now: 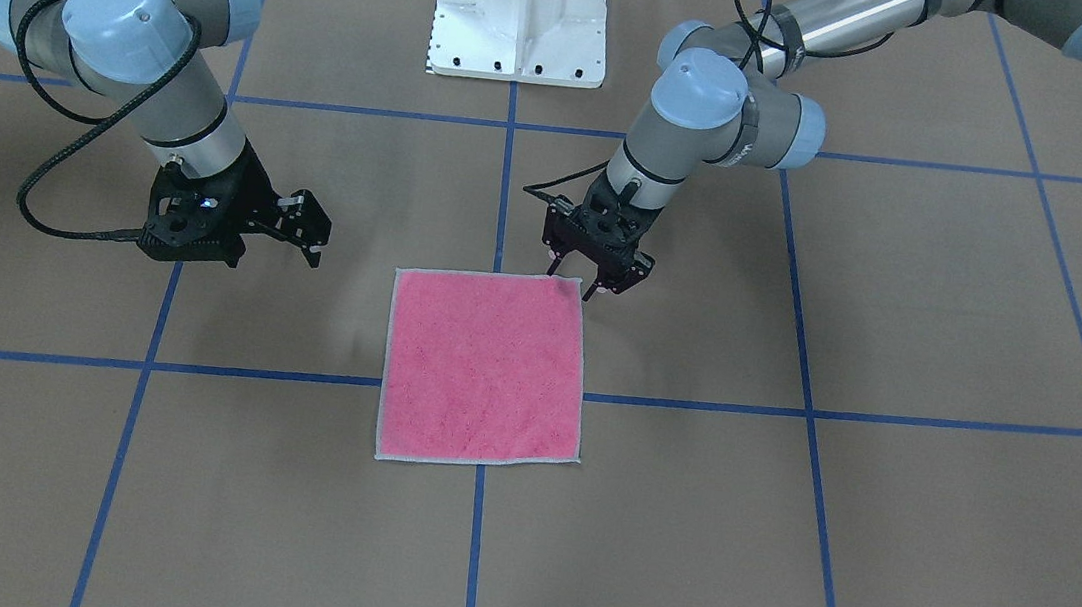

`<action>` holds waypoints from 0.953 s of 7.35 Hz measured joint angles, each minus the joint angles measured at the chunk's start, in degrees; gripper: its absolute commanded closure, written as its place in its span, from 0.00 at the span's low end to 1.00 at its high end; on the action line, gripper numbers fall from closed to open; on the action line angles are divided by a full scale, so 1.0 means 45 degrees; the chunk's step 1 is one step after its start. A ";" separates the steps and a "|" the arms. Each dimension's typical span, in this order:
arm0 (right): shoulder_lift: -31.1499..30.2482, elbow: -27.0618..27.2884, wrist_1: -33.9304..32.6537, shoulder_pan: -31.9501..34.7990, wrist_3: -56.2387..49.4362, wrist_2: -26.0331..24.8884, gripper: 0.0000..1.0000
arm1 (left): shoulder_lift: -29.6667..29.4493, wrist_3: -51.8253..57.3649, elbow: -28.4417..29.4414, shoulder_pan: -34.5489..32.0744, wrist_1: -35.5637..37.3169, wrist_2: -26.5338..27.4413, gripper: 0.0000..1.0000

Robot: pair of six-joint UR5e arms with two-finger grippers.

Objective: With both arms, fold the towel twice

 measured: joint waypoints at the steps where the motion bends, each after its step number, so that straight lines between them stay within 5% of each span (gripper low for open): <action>1: 0.0000 0.0002 0.0000 0.0000 0.0000 0.0000 0.01 | 0.0012 0.0161 0.0002 0.0016 -0.0020 0.0163 0.42; 7: 0.0000 0.0064 0.0000 0.0000 0.0067 0.0000 0.01 | 0.0474 0.0243 -0.0037 0.0548 -0.0869 0.1321 0.49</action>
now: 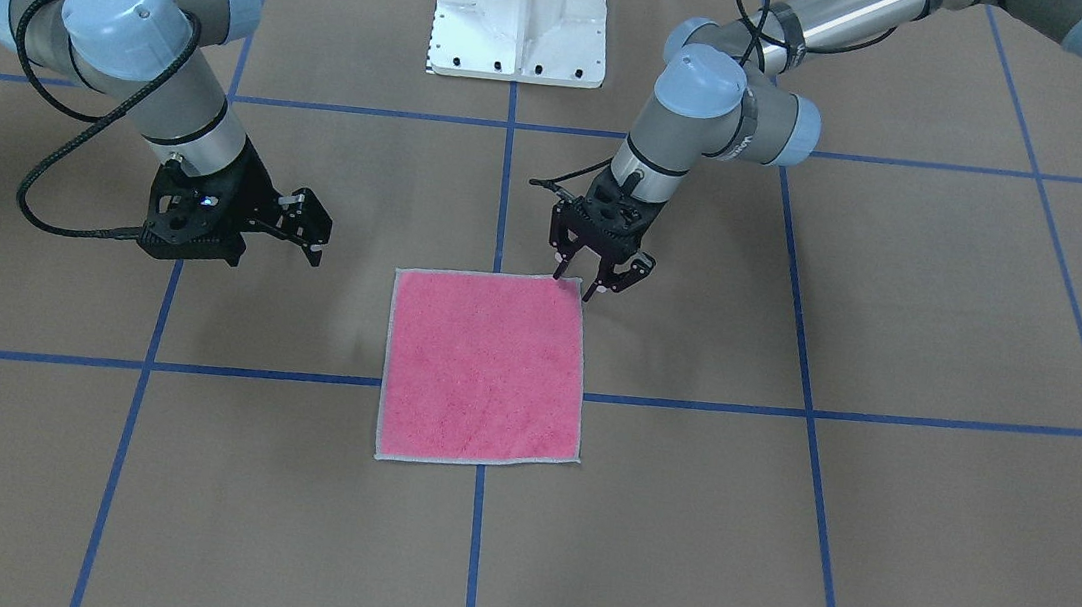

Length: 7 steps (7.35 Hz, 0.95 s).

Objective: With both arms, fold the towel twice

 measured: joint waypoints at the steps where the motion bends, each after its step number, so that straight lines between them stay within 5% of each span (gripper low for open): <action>1: -0.0005 0.0008 0.0000 0.0000 0.0006 0.0000 0.01 | 0.0003 -0.0005 -0.0004 0.0081 -0.0006 0.0136 0.50; 7: -0.0011 -0.0005 0.0000 0.0000 -0.0001 0.0000 0.01 | 0.0042 0.0015 0.0000 0.0238 -0.0008 0.0319 0.65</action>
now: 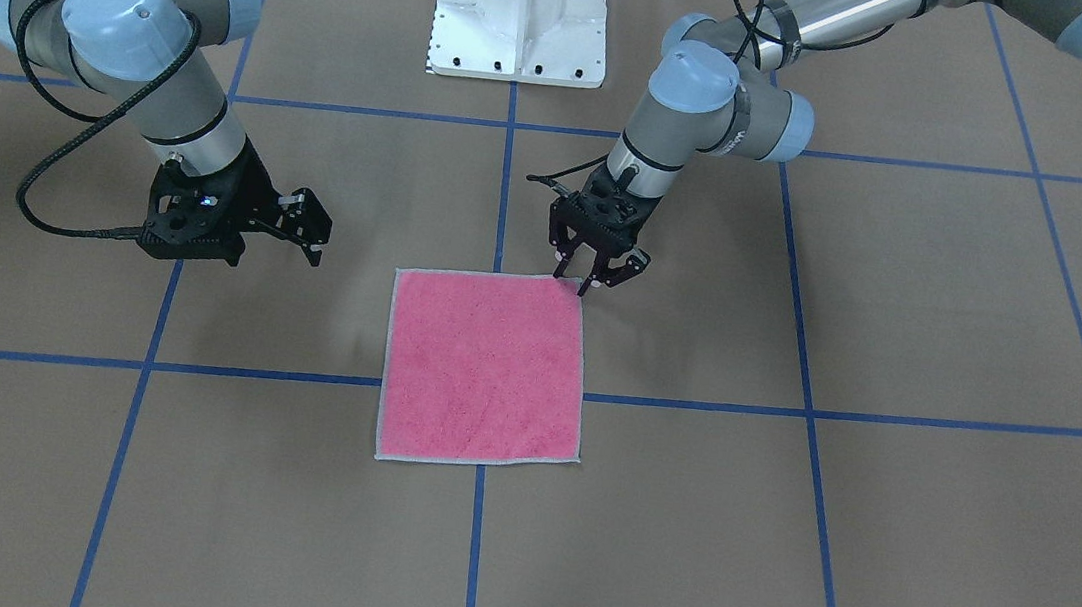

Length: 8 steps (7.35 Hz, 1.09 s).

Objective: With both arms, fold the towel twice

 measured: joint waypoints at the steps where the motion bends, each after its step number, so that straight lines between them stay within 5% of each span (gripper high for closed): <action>1: -0.0006 0.0000 0.0000 0.0000 -0.0005 0.0000 0.01 | 0.0000 0.0009 -0.0002 0.0003 0.0000 0.0000 0.74; 4: -0.0006 0.0000 0.0000 0.0000 -0.0002 0.0000 0.01 | 0.0001 0.0015 -0.0012 0.0004 -0.0013 0.0000 0.99; 6: -0.0003 0.0000 0.0000 0.0000 -0.0006 0.0000 0.01 | 0.0001 0.0011 -0.0070 -0.0006 -0.0019 -0.0004 1.00; 7: -0.0002 0.0000 0.0000 0.0000 -0.0007 0.0000 0.01 | 0.0043 0.0003 -0.0220 -0.0012 -0.0019 -0.0021 0.94; 8: -0.0001 -0.0001 0.0000 0.0000 -0.0007 0.0000 0.01 | 0.0148 -0.0002 -0.0436 -0.0013 -0.0020 -0.0051 0.61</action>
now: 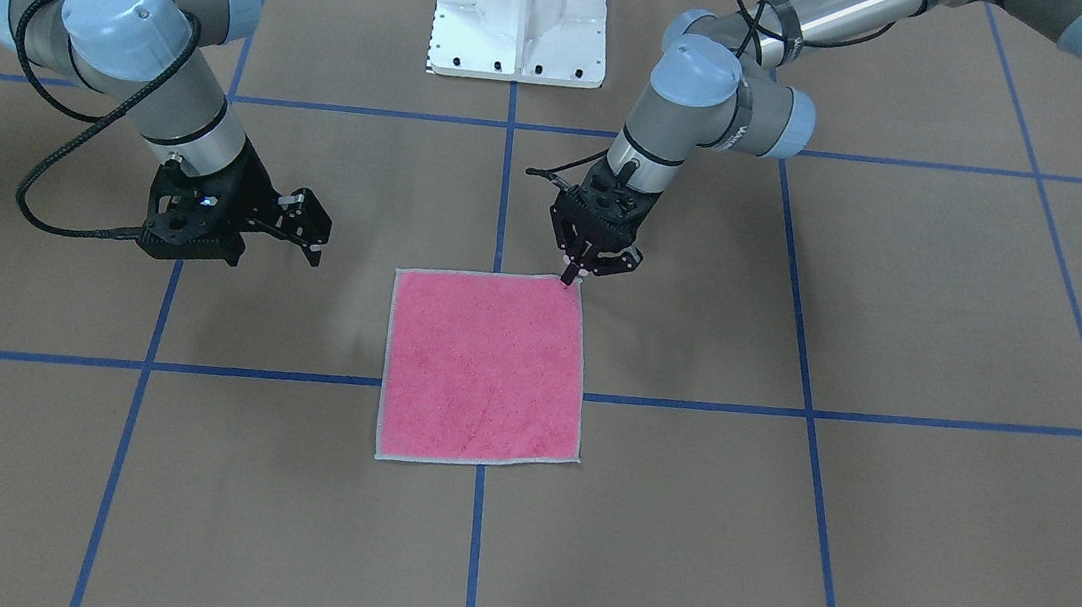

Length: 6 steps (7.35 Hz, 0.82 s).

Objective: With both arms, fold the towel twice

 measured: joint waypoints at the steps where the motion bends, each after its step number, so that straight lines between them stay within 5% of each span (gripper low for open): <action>1: 0.0000 -0.0005 0.0000 0.0000 0.0000 0.0000 0.01 | 0.0105 -0.0001 -0.0140 -0.0001 0.0000 -0.0027 0.45; 6: 0.0008 -0.0001 -0.0008 -0.0019 0.0006 0.0000 0.01 | 0.0341 -0.0003 -0.0074 0.0050 0.0000 -0.0048 0.46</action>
